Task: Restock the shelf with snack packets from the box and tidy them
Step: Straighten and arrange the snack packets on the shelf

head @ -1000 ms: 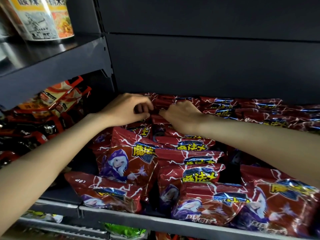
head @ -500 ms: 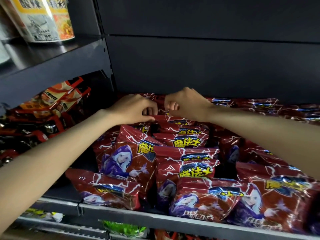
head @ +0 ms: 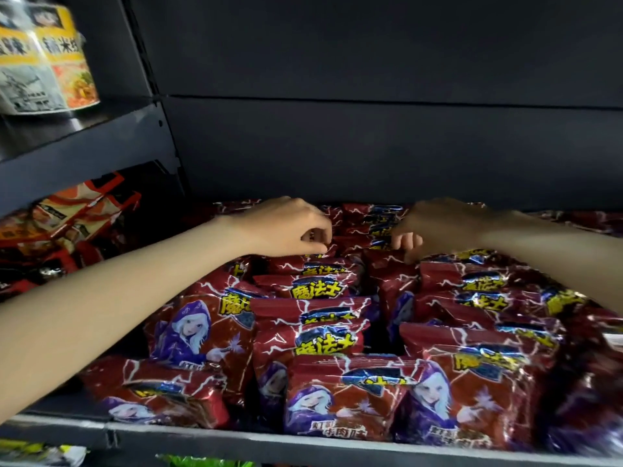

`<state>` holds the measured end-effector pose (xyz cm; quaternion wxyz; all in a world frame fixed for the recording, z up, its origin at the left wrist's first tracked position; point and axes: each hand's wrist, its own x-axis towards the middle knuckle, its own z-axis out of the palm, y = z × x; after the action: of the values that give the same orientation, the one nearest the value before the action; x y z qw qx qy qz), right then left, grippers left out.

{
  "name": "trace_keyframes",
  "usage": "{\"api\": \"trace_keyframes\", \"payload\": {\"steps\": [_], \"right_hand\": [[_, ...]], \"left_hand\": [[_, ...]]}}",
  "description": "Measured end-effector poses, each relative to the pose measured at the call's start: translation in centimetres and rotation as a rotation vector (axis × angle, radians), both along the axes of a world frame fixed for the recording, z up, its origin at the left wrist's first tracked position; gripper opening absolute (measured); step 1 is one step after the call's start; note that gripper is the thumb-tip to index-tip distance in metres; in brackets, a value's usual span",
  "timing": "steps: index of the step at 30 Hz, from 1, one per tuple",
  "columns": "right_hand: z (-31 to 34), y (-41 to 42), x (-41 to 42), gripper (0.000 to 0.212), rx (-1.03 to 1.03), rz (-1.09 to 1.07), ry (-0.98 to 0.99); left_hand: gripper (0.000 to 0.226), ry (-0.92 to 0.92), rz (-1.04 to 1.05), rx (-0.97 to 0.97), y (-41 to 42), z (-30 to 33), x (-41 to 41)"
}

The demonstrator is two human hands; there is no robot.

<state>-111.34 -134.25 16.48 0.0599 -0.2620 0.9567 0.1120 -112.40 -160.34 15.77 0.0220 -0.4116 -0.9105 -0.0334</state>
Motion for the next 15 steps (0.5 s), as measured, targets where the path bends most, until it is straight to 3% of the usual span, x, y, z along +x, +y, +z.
{"api": "trace_keyframes", "payload": {"steps": [5,9,13,15], "right_hand": [[-1.2,-0.3,-1.0,0.018,0.058,0.034,-0.004],[-1.0,-0.5,-1.6,0.039,0.038,0.047,-0.152],[-1.1,-1.5,-1.3,0.037,-0.029,0.060,-0.121],[-1.5,-2.1,-1.1,0.036,-0.107,0.053,-0.058]], "left_hand": [[0.022,-0.131,0.047,-0.038,0.3,-1.8,0.6],[0.025,-0.254,0.112,0.074,0.1,-2.5,1.1],[0.010,-0.208,0.212,0.145,0.6,-2.8,0.9],[0.015,-0.201,0.246,0.171,0.6,-2.8,1.1]]}}
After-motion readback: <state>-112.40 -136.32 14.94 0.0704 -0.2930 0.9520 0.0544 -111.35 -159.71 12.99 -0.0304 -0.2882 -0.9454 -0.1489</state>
